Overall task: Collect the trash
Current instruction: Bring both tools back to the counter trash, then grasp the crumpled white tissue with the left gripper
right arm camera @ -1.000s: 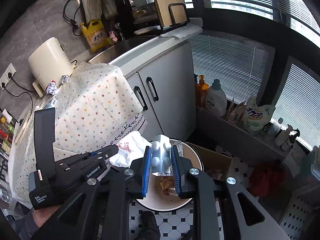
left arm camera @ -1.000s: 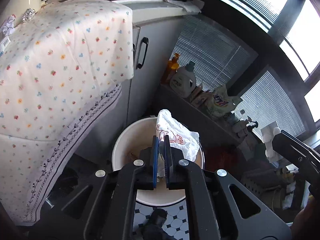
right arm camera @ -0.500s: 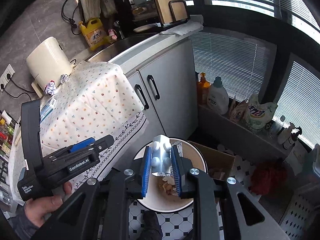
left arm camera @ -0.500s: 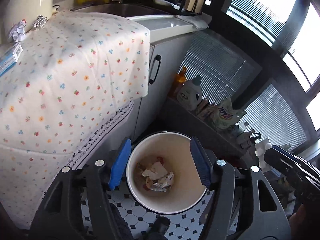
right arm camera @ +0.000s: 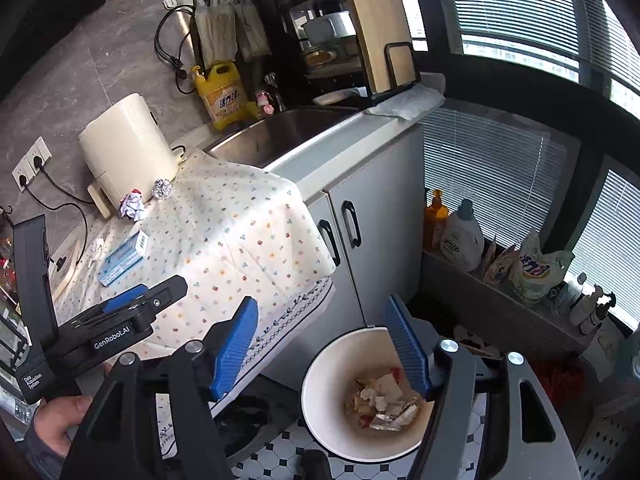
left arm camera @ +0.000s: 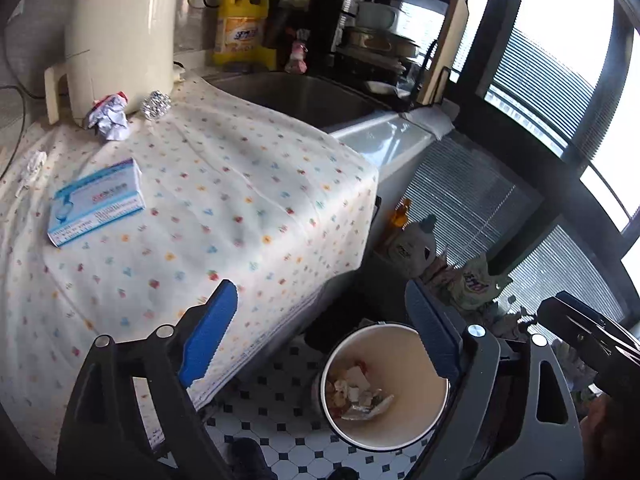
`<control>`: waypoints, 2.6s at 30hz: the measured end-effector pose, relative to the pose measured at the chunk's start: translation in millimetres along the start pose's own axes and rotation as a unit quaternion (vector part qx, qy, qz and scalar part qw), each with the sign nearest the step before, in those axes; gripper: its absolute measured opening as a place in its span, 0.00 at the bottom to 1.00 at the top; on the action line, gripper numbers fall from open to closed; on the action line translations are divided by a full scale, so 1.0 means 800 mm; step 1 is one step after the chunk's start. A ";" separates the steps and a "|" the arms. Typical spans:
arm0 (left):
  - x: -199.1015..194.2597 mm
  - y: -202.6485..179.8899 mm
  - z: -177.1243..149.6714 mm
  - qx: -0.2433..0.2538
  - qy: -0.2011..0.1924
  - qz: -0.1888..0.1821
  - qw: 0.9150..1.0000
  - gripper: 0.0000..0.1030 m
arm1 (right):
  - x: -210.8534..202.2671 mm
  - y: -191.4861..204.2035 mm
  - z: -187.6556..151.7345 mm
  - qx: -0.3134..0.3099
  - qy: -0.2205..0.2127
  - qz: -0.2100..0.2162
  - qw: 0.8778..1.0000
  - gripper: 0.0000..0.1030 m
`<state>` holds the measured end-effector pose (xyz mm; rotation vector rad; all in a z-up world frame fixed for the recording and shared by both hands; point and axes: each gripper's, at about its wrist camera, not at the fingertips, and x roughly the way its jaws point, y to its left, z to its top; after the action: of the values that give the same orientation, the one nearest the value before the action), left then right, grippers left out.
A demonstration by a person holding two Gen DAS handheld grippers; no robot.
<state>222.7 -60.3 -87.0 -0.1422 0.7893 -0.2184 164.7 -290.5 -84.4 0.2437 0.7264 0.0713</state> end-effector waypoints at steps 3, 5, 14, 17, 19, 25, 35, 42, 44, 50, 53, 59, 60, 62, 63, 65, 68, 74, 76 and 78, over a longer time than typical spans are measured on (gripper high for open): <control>-0.021 0.024 0.018 -0.009 -0.022 0.014 1.000 0.90 | 0.001 0.028 0.013 -0.014 -0.010 0.011 1.000 0.75; -0.034 0.043 0.028 -0.018 -0.035 0.024 0.999 0.94 | 0.002 0.048 0.021 -0.022 -0.016 0.019 0.999 0.83; -0.084 0.133 0.059 -0.060 -0.078 0.071 0.993 0.94 | 0.018 0.136 0.044 -0.059 -0.029 0.054 0.996 0.92; -0.095 0.162 0.063 -0.071 -0.084 0.087 0.990 0.94 | 0.027 0.164 0.048 -0.069 -0.028 0.066 0.995 0.92; -0.101 0.181 0.065 -0.079 -0.087 0.096 0.988 0.94 | 0.033 0.183 0.051 -0.076 -0.027 0.073 0.994 0.92; -0.110 0.239 0.074 -0.101 -0.094 0.118 0.983 0.94 | 0.057 0.236 0.059 -0.094 -0.025 0.088 0.991 0.92; -0.106 0.318 0.096 -0.117 -0.102 0.128 0.980 0.94 | 0.096 0.309 0.074 -0.105 -0.031 0.093 0.990 0.92; -0.095 0.351 0.107 -0.130 -0.098 0.141 0.976 0.94 | 0.117 0.330 0.082 -0.112 -0.022 0.097 0.989 0.92; -0.089 0.360 0.109 -0.137 -0.095 0.147 0.975 0.94 | 0.130 0.334 0.086 -0.115 -0.016 0.102 0.988 0.92; -0.068 0.386 0.117 -0.162 -0.081 0.173 0.968 0.91 | 0.179 0.354 0.106 -0.122 0.005 0.128 0.984 0.92; -0.059 0.397 0.122 -0.173 -0.075 0.183 0.965 0.91 | 0.197 0.371 0.120 -0.133 0.012 0.146 0.980 0.92; -0.027 0.419 0.137 -0.198 -0.060 0.205 0.957 0.86 | 0.232 0.400 0.143 -0.164 0.023 0.174 0.971 0.91; -0.021 0.421 0.140 -0.199 -0.057 0.208 0.956 0.86 | 0.239 0.405 0.146 -0.170 0.024 0.177 0.969 0.91; -0.009 0.424 0.144 -0.202 -0.048 0.213 0.955 0.85 | 0.253 0.412 0.151 -0.174 0.031 0.183 0.967 0.91; -0.002 0.427 0.146 -0.206 -0.043 0.214 0.954 0.84 | 0.260 0.415 0.154 -0.175 0.037 0.186 0.966 0.91; 0.010 0.432 0.148 -0.212 -0.034 0.217 0.952 0.82 | 0.274 0.422 0.160 -0.177 0.045 0.192 0.964 0.89; 0.032 0.440 0.150 -0.216 -0.015 0.224 0.950 0.78 | 0.294 0.431 0.165 -0.181 0.052 0.199 0.962 0.89; 0.070 0.455 0.146 -0.233 0.030 0.222 0.946 0.37 | 0.339 0.445 0.169 -0.182 0.083 0.210 0.957 0.88; 0.072 0.450 0.149 -0.221 0.028 0.225 0.949 0.24 | 0.353 0.449 0.167 -0.182 0.090 0.213 0.956 0.88; 0.071 0.442 0.154 -0.206 0.025 0.237 0.949 0.19 | 0.366 0.453 0.165 -0.181 0.094 0.214 0.955 0.88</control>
<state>399.8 273.9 -113.3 -0.3358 0.8885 0.4048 478.1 78.8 -90.4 0.0386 0.8246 0.6424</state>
